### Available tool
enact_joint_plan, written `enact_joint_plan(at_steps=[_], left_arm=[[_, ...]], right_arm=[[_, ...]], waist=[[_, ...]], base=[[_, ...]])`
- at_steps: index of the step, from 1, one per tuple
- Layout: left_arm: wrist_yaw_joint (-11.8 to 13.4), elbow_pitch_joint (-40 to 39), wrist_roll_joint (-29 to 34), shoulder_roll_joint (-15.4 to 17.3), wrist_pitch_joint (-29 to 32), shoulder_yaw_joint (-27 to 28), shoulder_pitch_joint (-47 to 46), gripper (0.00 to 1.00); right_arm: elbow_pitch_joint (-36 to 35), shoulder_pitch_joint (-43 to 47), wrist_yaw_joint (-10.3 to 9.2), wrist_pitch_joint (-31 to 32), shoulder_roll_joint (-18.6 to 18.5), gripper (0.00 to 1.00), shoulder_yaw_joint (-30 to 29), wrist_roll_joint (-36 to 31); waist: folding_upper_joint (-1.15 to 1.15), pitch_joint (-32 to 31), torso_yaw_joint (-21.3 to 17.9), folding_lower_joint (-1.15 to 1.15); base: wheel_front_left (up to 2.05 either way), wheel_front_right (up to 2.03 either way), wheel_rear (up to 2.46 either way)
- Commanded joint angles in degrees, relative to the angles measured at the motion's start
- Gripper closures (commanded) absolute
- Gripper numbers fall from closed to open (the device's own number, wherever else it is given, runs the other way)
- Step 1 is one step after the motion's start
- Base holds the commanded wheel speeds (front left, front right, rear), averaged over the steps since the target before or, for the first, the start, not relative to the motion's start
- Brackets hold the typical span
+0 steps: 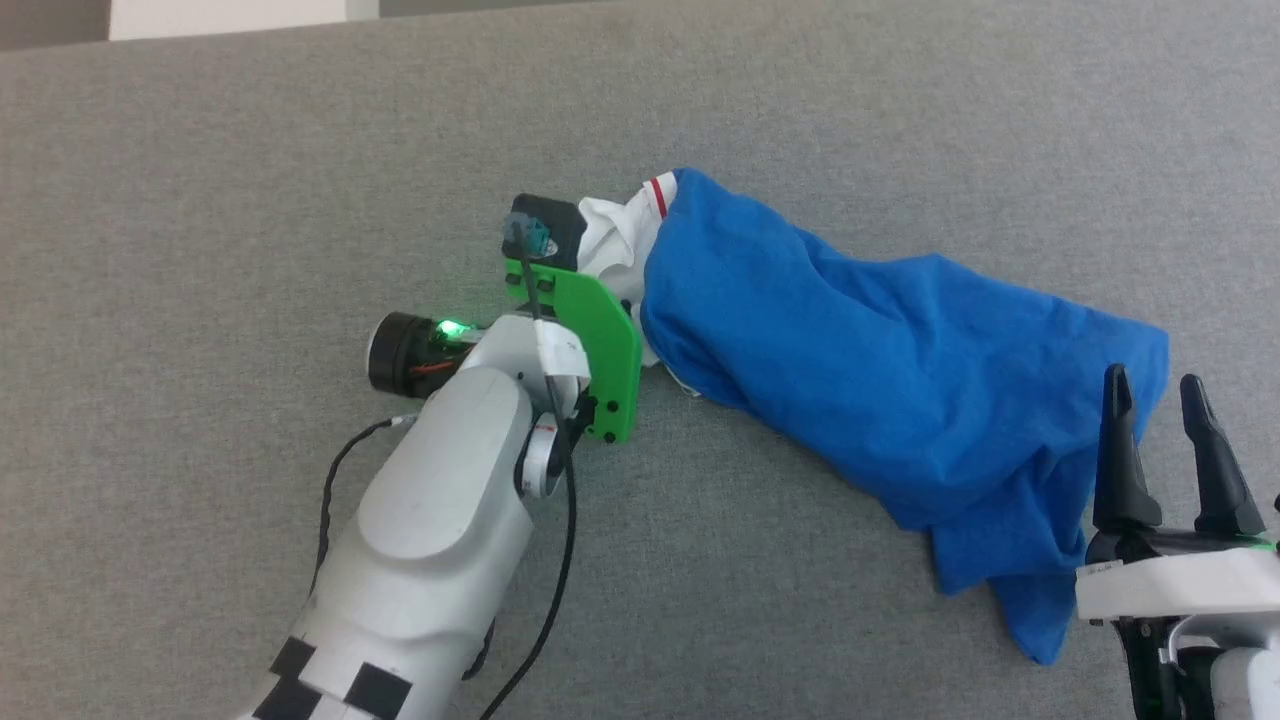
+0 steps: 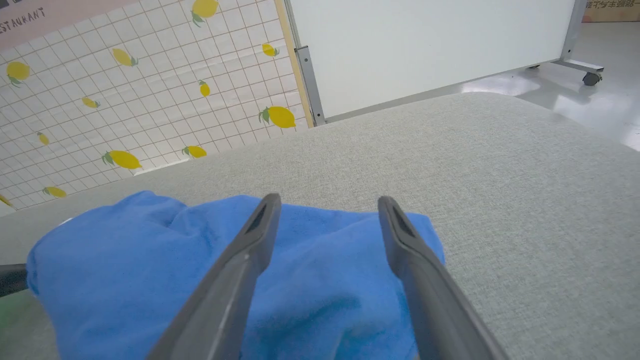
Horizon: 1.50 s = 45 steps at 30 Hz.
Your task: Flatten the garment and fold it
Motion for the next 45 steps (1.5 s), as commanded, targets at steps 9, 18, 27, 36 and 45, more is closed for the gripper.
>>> enact_joint_plan(at_steps=[9,18,27,36,45], left_arm=[[0.76,0.11,-5.28,-0.21,-6.10,-1.70,0.21,1.00],[7.45,-19.63,-10.69,7.04,-11.31,9.08,14.61,1.00],[12.04,-29.76,-15.30,10.77,-10.19,15.30,34.21,0.00],[11.20,-33.25,-16.05,6.20,-23.07,18.33,36.66,0.00],[9.94,-34.42,-9.31,4.37,-41.17,19.28,41.42,0.00]], right_arm=[[0.85,-0.91,-0.08,-0.26,0.04,0.00,-1.27,-0.16],[-0.92,1.92,-0.08,1.77,0.04,0.00,-2.47,-0.53],[-1.87,3.41,-0.08,3.58,0.04,0.00,-2.99,-0.56],[-1.64,4.47,-0.08,4.53,0.04,0.00,-2.41,-0.72],[-2.53,2.40,-0.08,10.65,0.04,0.00,-1.06,-1.20]], waist=[[0.00,-2.52,3.04,0.00],[0.00,-6.87,8.06,0.00],[0.00,-7.28,10.18,0.00],[0.00,-9.94,10.35,0.00],[0.00,-11.98,10.23,0.00]], base=[[0.00,0.00,0.00],[0.00,0.00,0.00],[0.00,0.00,0.00],[0.00,0.00,0.00],[0.00,0.00,0.00]])
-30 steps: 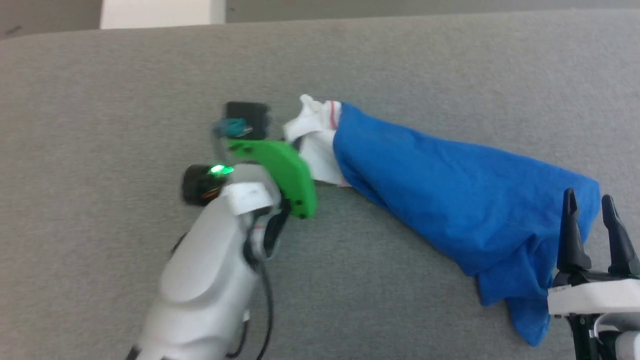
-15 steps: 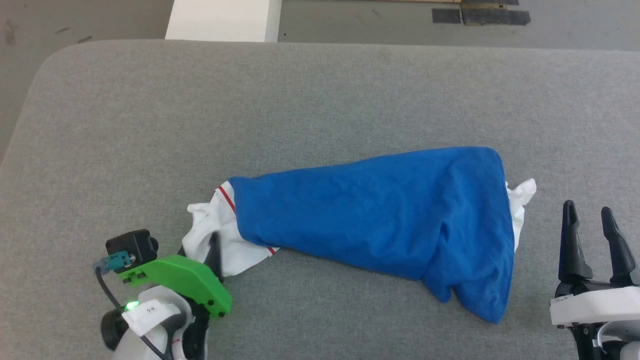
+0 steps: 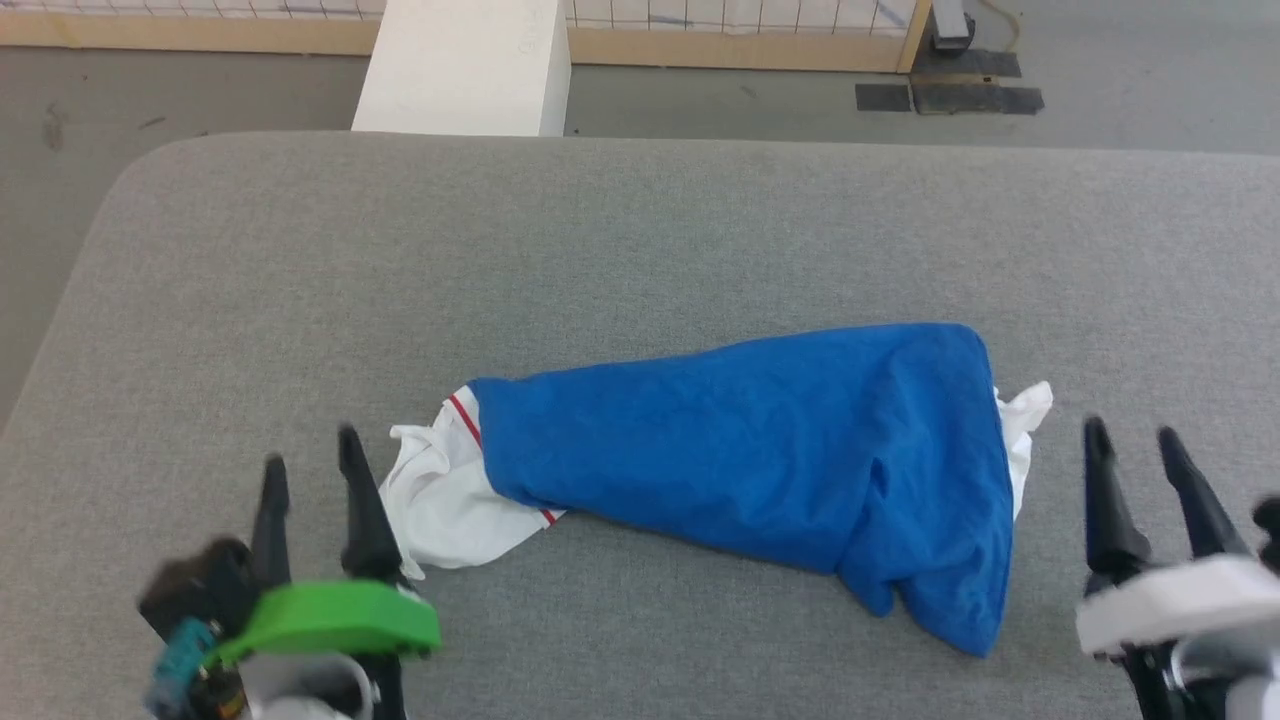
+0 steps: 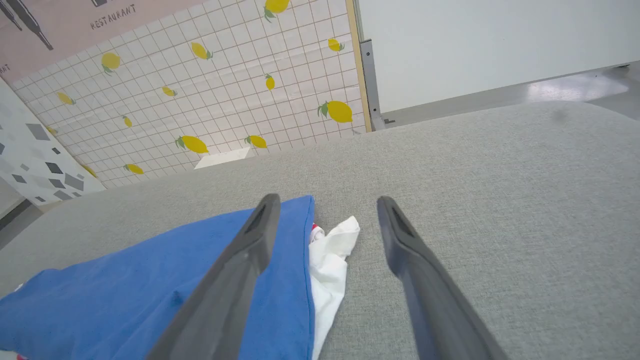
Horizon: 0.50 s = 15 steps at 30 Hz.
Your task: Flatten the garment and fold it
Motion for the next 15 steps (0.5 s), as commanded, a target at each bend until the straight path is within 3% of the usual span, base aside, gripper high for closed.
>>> enact_joint_plan(at_steps=[1,7,11,15], left_arm=[[-0.30,1.23,0.40,-0.74,-0.66,-0.32,1.75,0.00],[-1.29,4.57,0.64,-2.69,-1.70,-2.26,2.53,0.00],[-1.89,5.61,0.95,-3.41,-1.96,-3.19,0.88,0.00],[-2.31,6.43,1.67,-3.78,-2.09,-3.79,-1.12,0.00]], right_arm=[[-1.05,-2.68,-0.08,2.51,0.03,0.00,0.86,-1.09],[-1.37,-12.37,-0.08,20.57,-0.32,0.00,0.80,-2.90],[1.77,-18.27,-0.08,32.98,-3.26,0.00,0.29,-3.97],[6.12,-23.31,-0.08,40.66,-5.42,0.00,-0.25,-4.42]], waist=[[0.00,0.01,-0.14,0.00],[0.00,1.68,0.77,0.00],[0.00,3.60,2.40,0.00],[0.00,5.64,4.54,0.00]], base=[[0.00,0.00,0.00],[0.00,0.00,0.00],[0.00,0.00,0.00],[0.00,0.00,0.00]])
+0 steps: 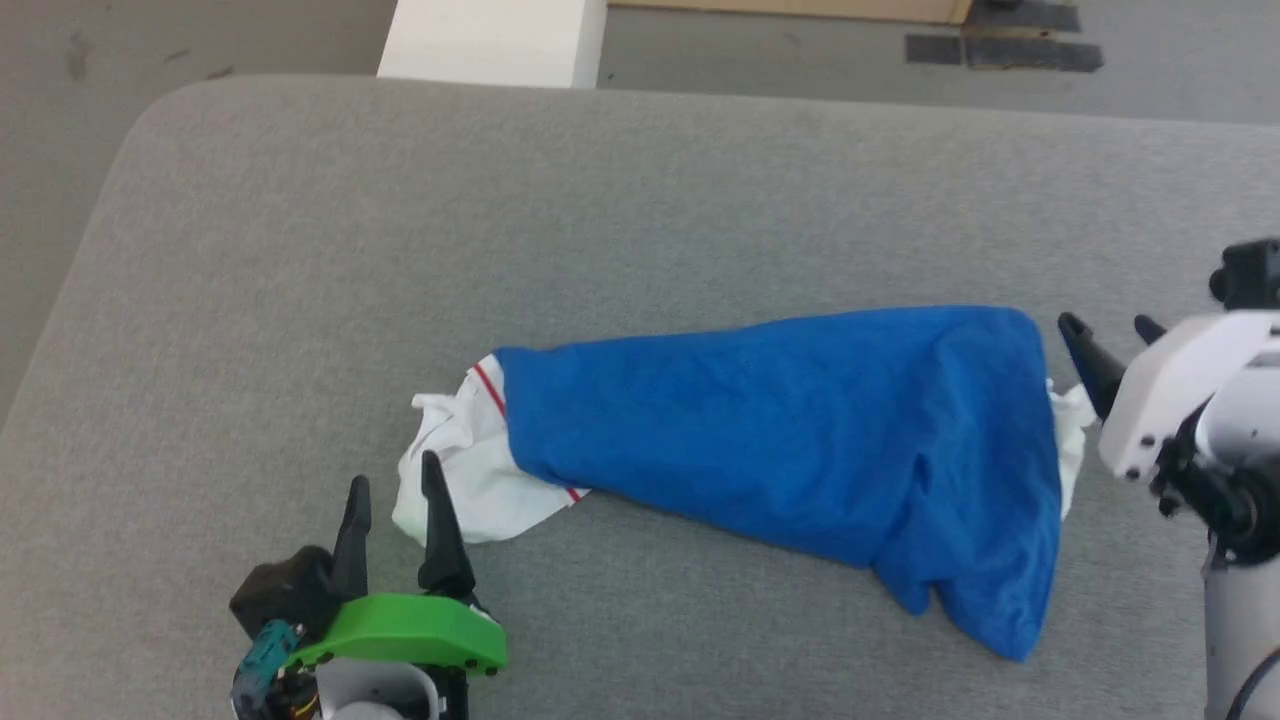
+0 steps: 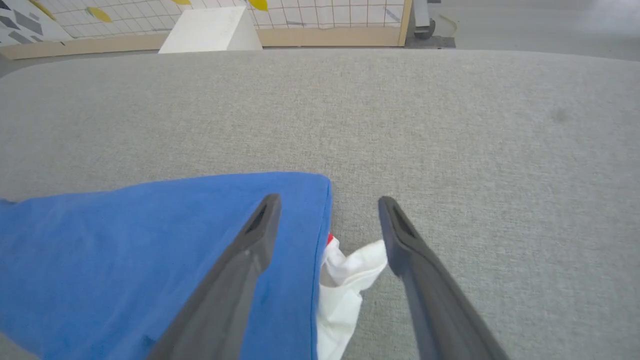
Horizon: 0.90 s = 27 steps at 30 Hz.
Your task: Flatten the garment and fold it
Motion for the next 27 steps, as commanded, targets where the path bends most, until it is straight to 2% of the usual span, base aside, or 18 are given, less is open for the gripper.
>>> enact_joint_plan(at_steps=[1,8,13,14,15,16,17,22,27], left_arm=[[-0.32,0.18,0.95,-0.18,-0.44,-0.12,-1.38,0.00],[-0.74,1.22,0.78,-0.73,-0.50,-1.40,-3.26,0.00],[-1.11,1.55,0.58,-0.95,-0.51,-1.84,-4.03,0.00],[-1.14,1.57,0.60,-0.97,-0.51,-1.88,-4.16,0.00],[-1.16,1.63,0.62,-0.99,-0.51,-1.89,-4.29,0.00],[-1.15,1.65,0.63,-1.01,-0.51,-1.88,-4.39,0.00],[-1.15,1.69,0.62,-1.02,-0.51,-1.84,-4.50,0.00],[-1.08,2.26,0.73,-1.07,-0.52,-1.35,-4.38,0.00],[-1.36,2.98,0.67,-1.09,-0.52,-0.83,-3.80,0.00]], right_arm=[[1.50,-2.10,-0.08,1.42,-0.15,0.00,-0.35,-0.43],[10.79,-7.92,-0.08,7.12,-0.05,0.00,-3.29,-1.29],[15.57,-10.22,-0.08,8.57,1.26,0.00,-5.20,-2.46],[16.16,-10.50,-0.08,8.75,1.51,0.11,-5.39,-2.46],[16.67,-10.77,-0.08,8.89,1.66,0.63,-5.34,-2.51],[16.80,-10.99,-0.08,8.57,1.66,0.90,-5.31,-2.57],[16.84,-11.24,-0.08,7.79,1.40,1.00,-5.34,-2.86],[17.25,-12.29,-0.08,3.37,0.00,1.00,-6.12,-3.46],[17.09,-13.83,-0.08,-0.94,-3.49,1.00,-8.47,-4.41]], waist=[[0.00,2.26,2.30,0.00],[0.00,4.84,6.05,0.00],[0.00,6.08,7.60,0.00],[0.00,6.19,7.73,0.00],[0.00,6.27,7.83,0.00],[0.00,6.33,7.85,0.00],[0.00,6.38,7.81,0.00],[0.00,5.32,6.64,0.00],[0.00,2.67,5.11,0.00]], base=[[0.00,0.00,0.00],[0.00,0.00,0.00],[0.00,0.00,0.00],[0.00,0.00,0.00],[0.00,0.00,0.00],[0.00,0.00,0.00],[0.00,0.00,0.00],[0.00,0.00,0.00],[0.00,0.00,0.00]])
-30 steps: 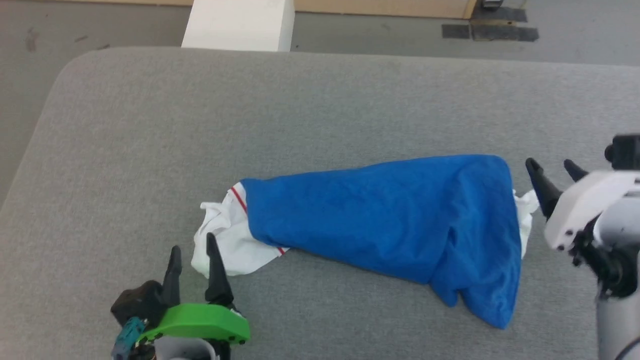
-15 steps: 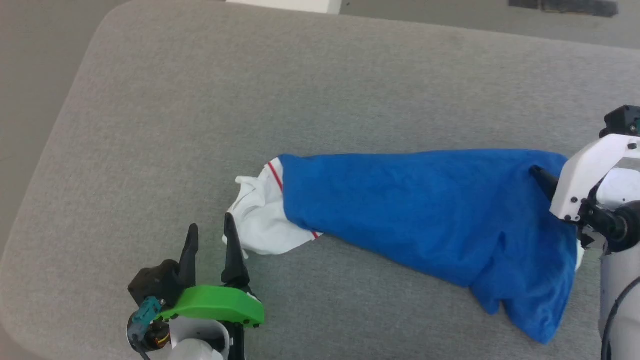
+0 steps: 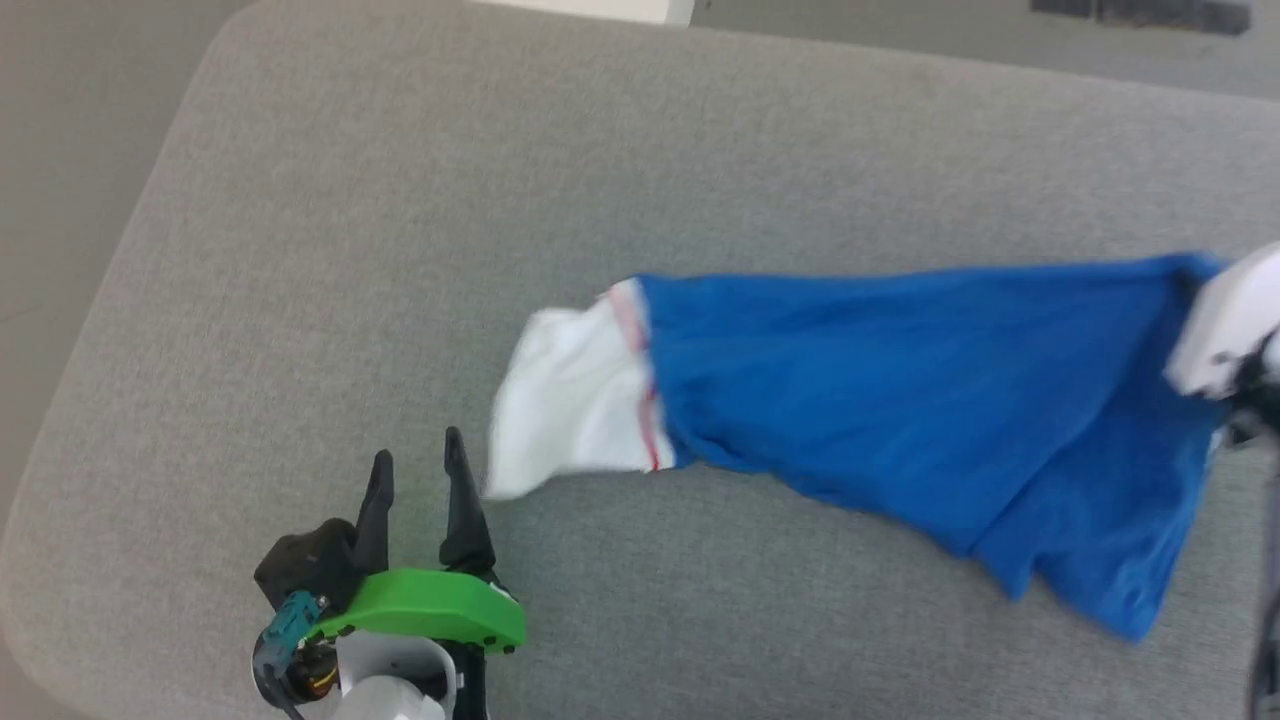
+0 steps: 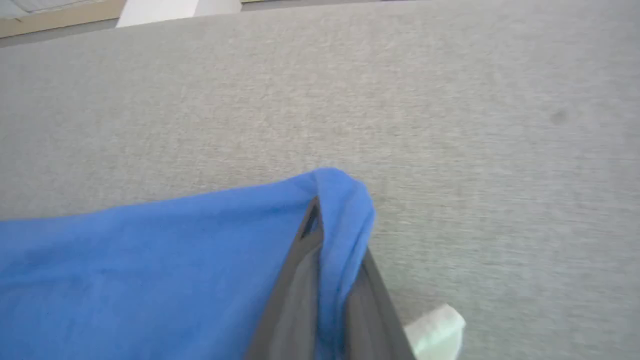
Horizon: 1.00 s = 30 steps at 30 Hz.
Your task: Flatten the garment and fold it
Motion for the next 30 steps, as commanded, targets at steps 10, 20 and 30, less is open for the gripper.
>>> enact_joint_plan(at_steps=[10,20,30], left_arm=[[-0.58,1.09,-0.67,-0.23,-0.43,0.89,2.60,0.00],[-0.89,1.25,-0.56,-0.23,-0.43,0.97,4.76,0.00],[-0.90,1.82,-0.98,-0.23,-0.43,0.74,5.21,0.00]], right_arm=[[-10.72,-1.64,-0.09,-2.61,-4.12,1.00,5.25,3.18],[-22.03,17.14,-0.09,4.48,2.57,1.00,27.68,13.96],[-24.46,32.13,-0.09,8.59,-1.10,0.00,32.40,16.15]], waist=[[0.00,-7.97,-2.55,0.00],[0.00,-9.67,-2.07,0.00],[0.00,-9.32,-1.04,0.00]], base=[[0.00,0.00,0.00],[0.00,0.00,0.00],[0.00,0.00,0.00]])
